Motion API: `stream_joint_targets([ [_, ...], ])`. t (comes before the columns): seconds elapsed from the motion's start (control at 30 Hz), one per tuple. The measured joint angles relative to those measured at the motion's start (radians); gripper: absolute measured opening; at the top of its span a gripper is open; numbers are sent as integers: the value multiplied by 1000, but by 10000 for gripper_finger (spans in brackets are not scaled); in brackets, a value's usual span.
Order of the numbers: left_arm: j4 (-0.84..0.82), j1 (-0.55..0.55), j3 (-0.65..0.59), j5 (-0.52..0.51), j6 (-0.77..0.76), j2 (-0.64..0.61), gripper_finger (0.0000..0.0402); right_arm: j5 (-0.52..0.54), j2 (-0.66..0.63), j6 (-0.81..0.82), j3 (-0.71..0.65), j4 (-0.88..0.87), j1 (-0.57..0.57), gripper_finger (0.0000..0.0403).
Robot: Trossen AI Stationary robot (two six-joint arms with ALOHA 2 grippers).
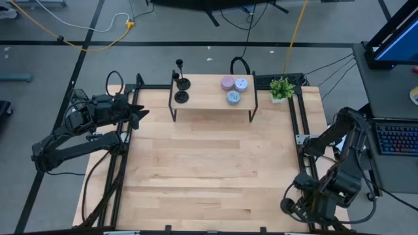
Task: Pick & Place candle stick holders
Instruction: Put the black candle holder on the shelf
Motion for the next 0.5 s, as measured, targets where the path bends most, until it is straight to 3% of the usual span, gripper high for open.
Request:
stream_joint_targets([
  [0.5,0,0,0,23,-11,0,212,-2,-22,-31,-114,65,1,178],
])
